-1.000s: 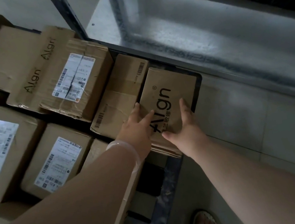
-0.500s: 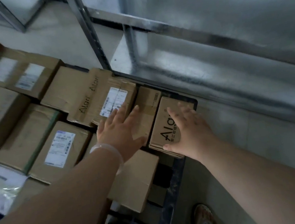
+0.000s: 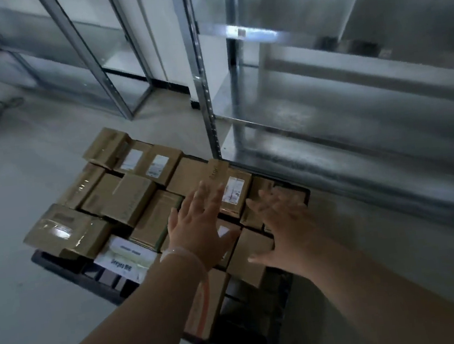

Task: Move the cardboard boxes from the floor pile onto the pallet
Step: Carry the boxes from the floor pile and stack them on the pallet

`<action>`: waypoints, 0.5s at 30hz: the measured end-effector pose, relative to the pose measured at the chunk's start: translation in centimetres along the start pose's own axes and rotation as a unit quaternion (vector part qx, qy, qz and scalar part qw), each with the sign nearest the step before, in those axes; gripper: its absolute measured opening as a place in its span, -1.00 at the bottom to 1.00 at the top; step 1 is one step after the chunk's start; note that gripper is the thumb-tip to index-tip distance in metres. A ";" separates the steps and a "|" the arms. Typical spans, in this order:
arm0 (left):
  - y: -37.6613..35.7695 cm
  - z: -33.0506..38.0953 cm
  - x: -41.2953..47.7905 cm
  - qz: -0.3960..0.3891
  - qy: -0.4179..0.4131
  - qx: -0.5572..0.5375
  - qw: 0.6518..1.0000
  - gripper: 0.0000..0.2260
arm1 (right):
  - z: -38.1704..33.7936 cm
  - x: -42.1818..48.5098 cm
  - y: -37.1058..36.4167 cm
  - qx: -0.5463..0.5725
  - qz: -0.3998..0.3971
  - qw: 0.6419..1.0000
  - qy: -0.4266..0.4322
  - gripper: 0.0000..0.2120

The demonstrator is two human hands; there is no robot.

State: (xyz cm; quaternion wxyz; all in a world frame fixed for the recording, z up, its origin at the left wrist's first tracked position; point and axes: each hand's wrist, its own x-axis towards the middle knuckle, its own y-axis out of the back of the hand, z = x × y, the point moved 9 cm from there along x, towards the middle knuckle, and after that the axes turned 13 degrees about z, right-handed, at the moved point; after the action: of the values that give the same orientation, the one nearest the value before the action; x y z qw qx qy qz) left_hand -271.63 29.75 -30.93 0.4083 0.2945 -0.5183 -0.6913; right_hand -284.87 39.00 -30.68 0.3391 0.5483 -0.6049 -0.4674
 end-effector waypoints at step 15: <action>18.6 -11.0 -26.1 0.149 0.281 0.054 0.947 -0.19 | -26.9 -9.8 3.9 -0.077 -0.040 0.932 0.351 -0.25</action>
State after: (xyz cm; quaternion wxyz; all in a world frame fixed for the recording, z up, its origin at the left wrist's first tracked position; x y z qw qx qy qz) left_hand -244.81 44.82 -16.75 0.6191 0.4180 -0.4574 -0.4825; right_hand -259.75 43.22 -17.11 0.5520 0.6732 -0.3875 -0.3031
